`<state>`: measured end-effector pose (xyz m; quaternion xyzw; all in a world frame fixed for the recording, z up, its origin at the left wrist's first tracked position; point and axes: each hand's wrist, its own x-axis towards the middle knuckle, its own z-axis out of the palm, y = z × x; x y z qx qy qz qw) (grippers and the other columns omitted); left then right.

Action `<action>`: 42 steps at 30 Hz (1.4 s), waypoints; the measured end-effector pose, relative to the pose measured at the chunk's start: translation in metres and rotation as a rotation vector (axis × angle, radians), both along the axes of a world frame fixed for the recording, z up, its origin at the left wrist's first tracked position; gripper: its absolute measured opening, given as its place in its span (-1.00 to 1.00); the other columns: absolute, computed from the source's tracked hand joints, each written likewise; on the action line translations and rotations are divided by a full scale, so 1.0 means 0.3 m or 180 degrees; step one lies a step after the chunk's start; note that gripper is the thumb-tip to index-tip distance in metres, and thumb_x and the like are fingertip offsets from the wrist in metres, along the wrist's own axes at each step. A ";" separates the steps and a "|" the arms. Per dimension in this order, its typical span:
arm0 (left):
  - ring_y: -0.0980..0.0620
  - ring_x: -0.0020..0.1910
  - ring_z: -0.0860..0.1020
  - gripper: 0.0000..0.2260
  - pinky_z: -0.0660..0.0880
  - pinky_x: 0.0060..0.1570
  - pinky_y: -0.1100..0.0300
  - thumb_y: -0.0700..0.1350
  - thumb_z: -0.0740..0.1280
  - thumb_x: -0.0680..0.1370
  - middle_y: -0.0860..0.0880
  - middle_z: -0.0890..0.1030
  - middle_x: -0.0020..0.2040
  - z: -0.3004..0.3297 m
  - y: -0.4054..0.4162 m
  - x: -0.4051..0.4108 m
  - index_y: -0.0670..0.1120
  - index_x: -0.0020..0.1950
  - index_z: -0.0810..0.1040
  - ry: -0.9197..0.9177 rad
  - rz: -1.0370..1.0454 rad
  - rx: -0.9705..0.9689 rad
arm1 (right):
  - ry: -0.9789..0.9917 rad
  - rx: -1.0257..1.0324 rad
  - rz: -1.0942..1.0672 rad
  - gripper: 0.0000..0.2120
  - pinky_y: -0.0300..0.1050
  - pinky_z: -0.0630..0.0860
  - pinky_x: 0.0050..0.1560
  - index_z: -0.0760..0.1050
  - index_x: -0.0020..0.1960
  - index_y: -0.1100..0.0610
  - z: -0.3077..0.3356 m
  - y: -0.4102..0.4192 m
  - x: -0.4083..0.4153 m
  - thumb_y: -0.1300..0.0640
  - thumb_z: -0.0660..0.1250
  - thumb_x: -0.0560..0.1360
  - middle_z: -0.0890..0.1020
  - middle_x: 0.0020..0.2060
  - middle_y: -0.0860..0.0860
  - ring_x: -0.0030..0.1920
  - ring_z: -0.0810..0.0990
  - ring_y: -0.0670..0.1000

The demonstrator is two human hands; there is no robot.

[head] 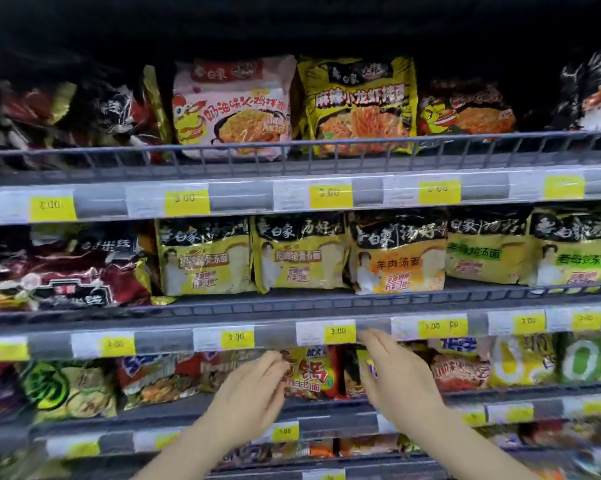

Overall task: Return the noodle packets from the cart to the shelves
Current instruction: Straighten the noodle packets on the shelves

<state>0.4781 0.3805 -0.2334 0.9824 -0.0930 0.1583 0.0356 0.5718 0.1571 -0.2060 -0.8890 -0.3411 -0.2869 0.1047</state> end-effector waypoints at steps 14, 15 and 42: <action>-0.08 -0.11 0.59 -0.56 0.51 -0.23 0.07 0.09 0.10 0.58 -0.07 0.47 0.13 -0.431 0.121 0.176 -0.04 0.43 0.28 -0.0634 0.1025 -0.0447 | 0.0414 0.0050 -0.0274 -0.50 -0.15 0.48 -0.62 0.66 0.02 0.14 -0.547 0.259 0.039 0.11 0.61 0.09 0.69 -0.04 0.09 -0.30 0.68 0.08; -0.03 -0.26 0.59 -0.56 0.51 -0.39 0.10 0.09 0.11 0.55 -0.04 0.51 0.00 -0.452 0.129 0.186 -0.06 0.38 0.36 -0.0903 0.0804 -0.0414 | 0.0256 0.0145 -0.0277 -0.49 -0.15 0.47 -0.64 0.65 0.02 0.16 -0.561 0.263 0.047 0.13 0.61 0.08 0.68 -0.04 0.10 -0.31 0.67 0.09; 0.02 0.24 0.49 -0.38 0.53 -0.12 0.15 0.29 0.07 0.52 0.14 0.08 0.53 -0.519 0.097 0.254 0.18 0.51 -0.08 -0.1548 0.0685 0.0645 | 0.0129 0.0676 -0.0397 -0.72 -0.11 0.42 -0.13 0.42 0.18 0.19 -0.605 0.284 0.080 0.32 0.30 0.49 0.41 0.18 0.08 0.01 0.52 0.12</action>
